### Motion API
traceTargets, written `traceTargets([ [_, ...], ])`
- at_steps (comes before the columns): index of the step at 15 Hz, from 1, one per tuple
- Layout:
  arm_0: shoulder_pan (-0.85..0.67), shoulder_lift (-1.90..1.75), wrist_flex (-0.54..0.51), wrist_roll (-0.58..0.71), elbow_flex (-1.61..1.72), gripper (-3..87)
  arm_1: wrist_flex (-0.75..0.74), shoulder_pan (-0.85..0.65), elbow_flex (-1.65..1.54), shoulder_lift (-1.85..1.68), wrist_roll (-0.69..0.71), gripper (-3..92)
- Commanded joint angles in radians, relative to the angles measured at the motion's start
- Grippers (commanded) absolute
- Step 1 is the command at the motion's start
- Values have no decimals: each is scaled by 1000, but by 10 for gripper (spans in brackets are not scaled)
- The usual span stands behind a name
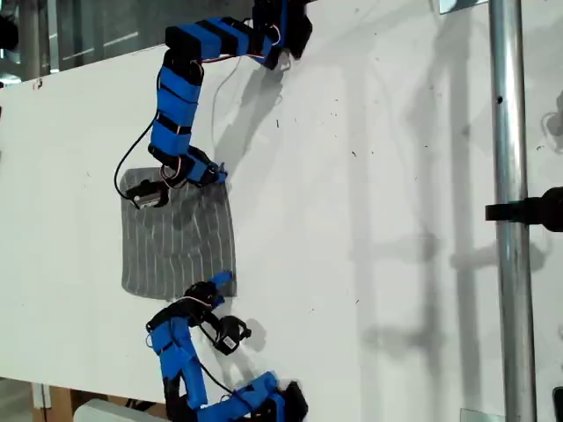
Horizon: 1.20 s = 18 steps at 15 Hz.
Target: Grasp corners of a towel and fold twice.
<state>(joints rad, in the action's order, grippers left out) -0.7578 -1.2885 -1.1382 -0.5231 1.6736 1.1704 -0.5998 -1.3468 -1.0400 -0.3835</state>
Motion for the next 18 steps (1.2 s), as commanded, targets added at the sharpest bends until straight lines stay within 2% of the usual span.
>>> traceTargets([
  [1,-15,78,-31,-25,-107,286,-23,8,5,-9,12,-2],
  [2,-23,114,-57,-11,-155,269,-23,8,5,-11,12,-2],
  [4,-21,275,-192,2,-354,166,-26,6,0,-14,12,-2],
  [5,-15,347,-253,11,-457,46,-29,5,-2,-15,12,-2],
  [6,-14,371,-278,12,-495,-26,-29,5,-2,-17,12,-2],
  [10,2,348,-270,11,-479,-28,-26,6,-5,-20,21,-2],
  [14,69,124,-253,-40,-302,-29,29,80,-60,-107,0,-2],
  [18,232,-206,-192,-204,8,-29,115,247,-149,-261,-103,-2],
])
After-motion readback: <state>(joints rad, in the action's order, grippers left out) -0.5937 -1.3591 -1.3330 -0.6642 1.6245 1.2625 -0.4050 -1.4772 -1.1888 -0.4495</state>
